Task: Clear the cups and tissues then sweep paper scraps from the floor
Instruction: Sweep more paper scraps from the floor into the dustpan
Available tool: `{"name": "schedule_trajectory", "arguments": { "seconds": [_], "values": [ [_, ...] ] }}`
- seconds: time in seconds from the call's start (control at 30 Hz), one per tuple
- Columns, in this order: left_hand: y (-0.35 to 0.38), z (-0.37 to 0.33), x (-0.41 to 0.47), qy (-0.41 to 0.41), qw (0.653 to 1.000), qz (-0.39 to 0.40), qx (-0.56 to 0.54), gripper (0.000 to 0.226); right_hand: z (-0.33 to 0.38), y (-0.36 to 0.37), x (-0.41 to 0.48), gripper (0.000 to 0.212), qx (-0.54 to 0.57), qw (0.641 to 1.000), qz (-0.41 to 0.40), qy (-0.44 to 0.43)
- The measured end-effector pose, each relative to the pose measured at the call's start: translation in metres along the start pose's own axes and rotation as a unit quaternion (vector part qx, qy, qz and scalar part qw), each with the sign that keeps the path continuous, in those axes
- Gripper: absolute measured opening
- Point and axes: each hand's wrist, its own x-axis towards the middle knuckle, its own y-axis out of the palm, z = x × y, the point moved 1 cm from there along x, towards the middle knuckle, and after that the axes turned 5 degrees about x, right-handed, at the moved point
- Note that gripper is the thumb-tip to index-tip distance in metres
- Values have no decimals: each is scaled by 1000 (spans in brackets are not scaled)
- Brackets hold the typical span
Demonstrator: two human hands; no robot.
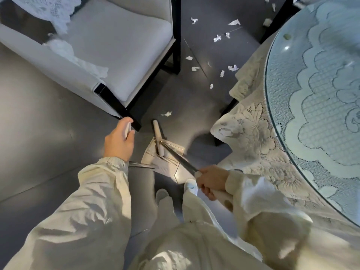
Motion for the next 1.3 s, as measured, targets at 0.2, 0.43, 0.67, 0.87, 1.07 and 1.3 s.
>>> {"name": "schedule_trajectory", "arguments": {
  "seconds": [0.2, 0.43, 0.67, 0.87, 1.07, 1.3],
  "values": [
    [-12, 19, -11, 14, 999, 21, 28, 28, 15, 10, -25, 23, -12, 999, -33, -10],
    [-28, 37, -29, 21, 999, 11, 25, 30, 53, -9, -7, 14, 39, 989, -137, -37],
    [-35, 46, 1, -23, 1000, -11, -11, 27, 100, -35, 40, 27, 155, 978, -134, -38],
    [-27, 35, 44, -4, 999, -22, -35, 28, 105, -27, 100, 21, 134, 978, -161, -12],
    [-21, 19, 73, 26, 999, -20, -34, 28, 78, -1, 87, 45, 79, 994, -75, 16],
    [-28, 16, 74, 27, 999, 2, -44, 28, 93, -10, 9, 45, 50, 997, -59, -13]
  ]
}}
